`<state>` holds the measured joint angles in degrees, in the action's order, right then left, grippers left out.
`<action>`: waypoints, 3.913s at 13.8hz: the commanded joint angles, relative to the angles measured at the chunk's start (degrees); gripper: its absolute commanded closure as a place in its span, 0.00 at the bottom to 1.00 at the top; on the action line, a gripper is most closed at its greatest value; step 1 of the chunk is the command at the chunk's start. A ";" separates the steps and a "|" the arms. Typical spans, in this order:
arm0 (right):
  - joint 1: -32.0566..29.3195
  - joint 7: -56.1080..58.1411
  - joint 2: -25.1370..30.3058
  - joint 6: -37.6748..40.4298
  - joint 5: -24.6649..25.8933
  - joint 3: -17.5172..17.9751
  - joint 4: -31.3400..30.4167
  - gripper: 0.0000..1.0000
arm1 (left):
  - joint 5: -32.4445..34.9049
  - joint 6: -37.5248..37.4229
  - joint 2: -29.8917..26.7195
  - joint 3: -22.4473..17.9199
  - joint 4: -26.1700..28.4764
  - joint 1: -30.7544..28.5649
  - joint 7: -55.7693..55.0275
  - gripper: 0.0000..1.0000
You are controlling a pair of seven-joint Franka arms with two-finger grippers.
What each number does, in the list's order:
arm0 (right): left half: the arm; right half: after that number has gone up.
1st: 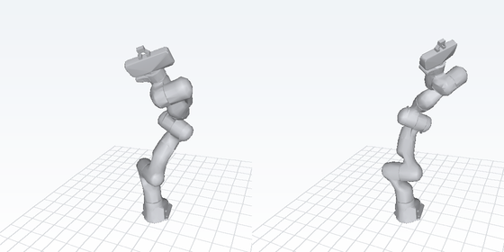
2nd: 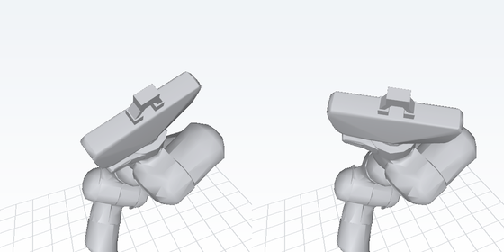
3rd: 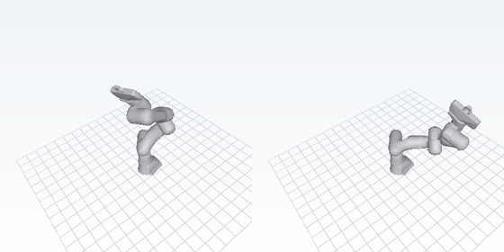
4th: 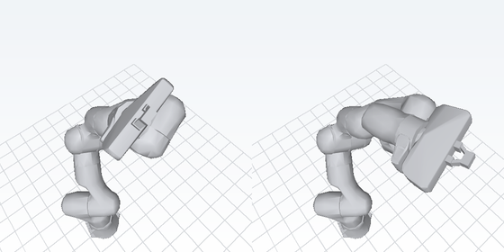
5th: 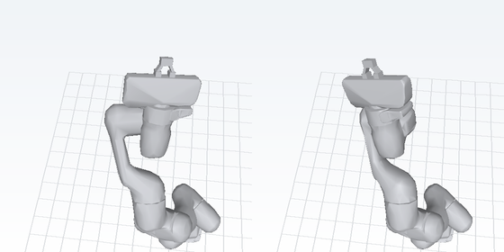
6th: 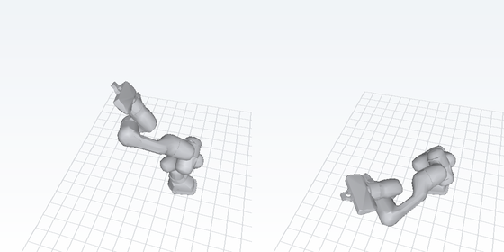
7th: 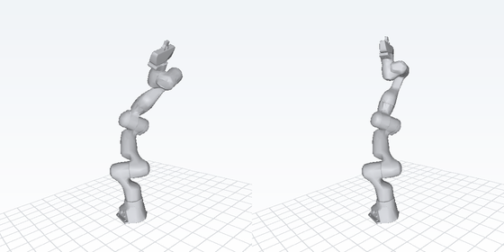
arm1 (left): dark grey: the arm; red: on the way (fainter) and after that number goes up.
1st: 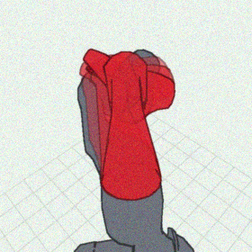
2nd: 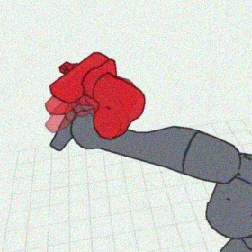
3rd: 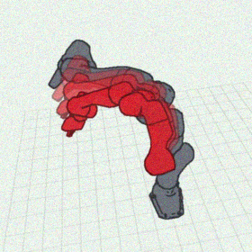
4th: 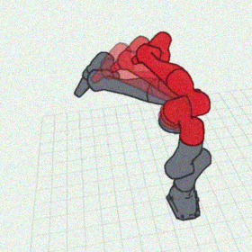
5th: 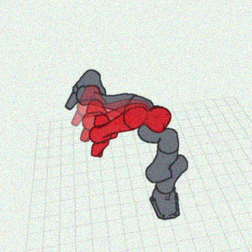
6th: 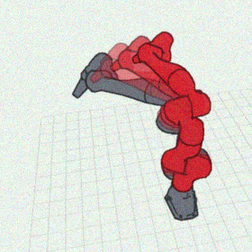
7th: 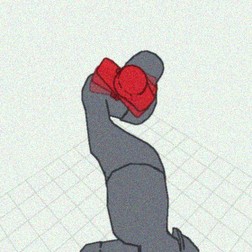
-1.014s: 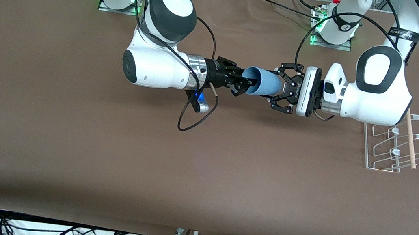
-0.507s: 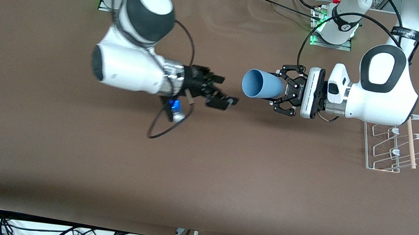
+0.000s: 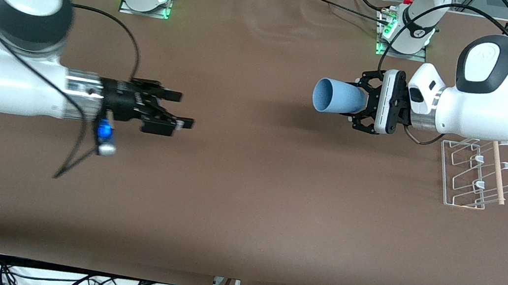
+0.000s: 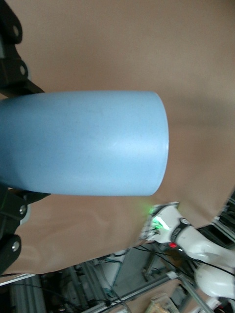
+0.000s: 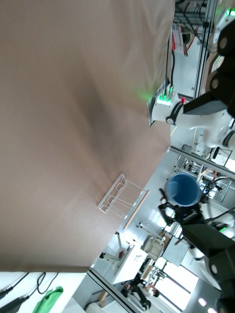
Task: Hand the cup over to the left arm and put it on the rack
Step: 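Carry the cup toward the rack while the right gripper withdraws, then rotate the cup with the left gripper above the wire rack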
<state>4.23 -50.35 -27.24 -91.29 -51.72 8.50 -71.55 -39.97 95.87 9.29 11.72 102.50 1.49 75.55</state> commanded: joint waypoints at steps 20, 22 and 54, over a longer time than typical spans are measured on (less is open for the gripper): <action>-10.03 27.15 23.00 -5.36 43.19 0.82 -24.91 0.01 | 85.91 -31.36 8.90 1.38 3.13 0.97 -42.48 0.93; -9.85 30.21 26.26 -10.03 44.85 0.82 -30.73 0.01 | 88.48 -28.82 8.90 1.20 5.86 0.54 -43.99 0.93; -1.94 52.46 25.66 -2.49 54.45 -9.91 -25.57 0.01 | 92.82 -13.34 6.71 2.78 13.62 -6.06 -51.20 0.00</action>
<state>1.80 1.16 -1.89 -94.44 3.49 -1.20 -97.54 55.18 83.13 18.81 13.71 117.72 -4.49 24.13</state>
